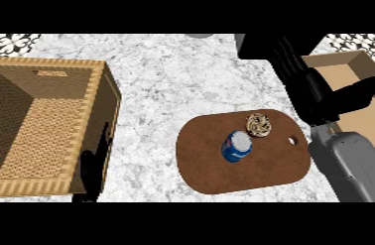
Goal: Pick the can from the cutting board and place it in the cardboard box
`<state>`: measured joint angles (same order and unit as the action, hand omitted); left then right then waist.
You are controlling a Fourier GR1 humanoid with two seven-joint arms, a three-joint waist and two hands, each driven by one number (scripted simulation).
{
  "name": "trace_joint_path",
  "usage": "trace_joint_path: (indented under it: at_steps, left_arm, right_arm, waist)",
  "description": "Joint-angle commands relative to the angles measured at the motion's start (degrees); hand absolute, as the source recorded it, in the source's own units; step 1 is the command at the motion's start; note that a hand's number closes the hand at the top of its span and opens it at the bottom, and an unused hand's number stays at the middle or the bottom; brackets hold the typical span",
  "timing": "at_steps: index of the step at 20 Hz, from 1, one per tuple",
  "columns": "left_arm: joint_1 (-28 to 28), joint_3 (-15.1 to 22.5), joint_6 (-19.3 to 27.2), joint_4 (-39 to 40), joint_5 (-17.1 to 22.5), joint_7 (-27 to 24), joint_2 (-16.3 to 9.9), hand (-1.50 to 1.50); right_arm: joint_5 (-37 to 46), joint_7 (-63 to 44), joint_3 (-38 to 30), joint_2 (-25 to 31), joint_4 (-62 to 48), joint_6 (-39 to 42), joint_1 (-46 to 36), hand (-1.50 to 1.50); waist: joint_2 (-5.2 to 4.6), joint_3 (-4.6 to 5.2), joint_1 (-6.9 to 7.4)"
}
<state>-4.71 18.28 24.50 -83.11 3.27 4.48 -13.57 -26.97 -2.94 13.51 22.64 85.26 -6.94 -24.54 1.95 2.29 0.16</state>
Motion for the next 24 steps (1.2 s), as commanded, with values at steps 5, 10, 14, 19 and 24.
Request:
trace_joint_path:
  at_steps: [5, 10, 14, 19, 24]
  left_arm:
    - [5.59, -9.48, -1.41, -9.31, 7.37, -1.65, -1.82, 0.0]
    - [6.47, -9.09, -2.99, -13.09, 10.6, 2.25, -1.07, 0.0]
    - [6.33, -13.25, -9.88, -12.17, 14.7, 1.31, -4.82, 0.0]
    - [11.26, -12.13, -6.43, -10.72, 12.61, 4.87, -2.97, 0.0]
    - [9.12, -12.1, -7.72, -13.49, 13.12, 5.28, -4.08, 0.0]
  right_arm:
    - [1.21, 4.73, -14.13, 4.88, 0.01, -12.2, 13.85, 1.5]
    - [14.72, 8.65, -10.86, 7.22, -5.02, -22.26, 26.74, -1.5]
    - [18.78, 14.25, -10.7, 10.14, 2.44, -20.61, 29.17, -1.5]
    - [22.92, 0.69, -6.52, 22.92, 13.48, -12.8, 32.61, -1.5]
    - [20.06, -11.77, -2.75, 33.57, 21.8, 0.65, 34.02, -1.5]
  waist:
    - [-1.1, -2.42, -4.38]
    - [-1.49, -2.36, -2.91]
    - [-1.75, -2.26, -0.8]
    - [-1.84, -2.11, -1.3]
    - [-1.55, -2.0, -0.84]
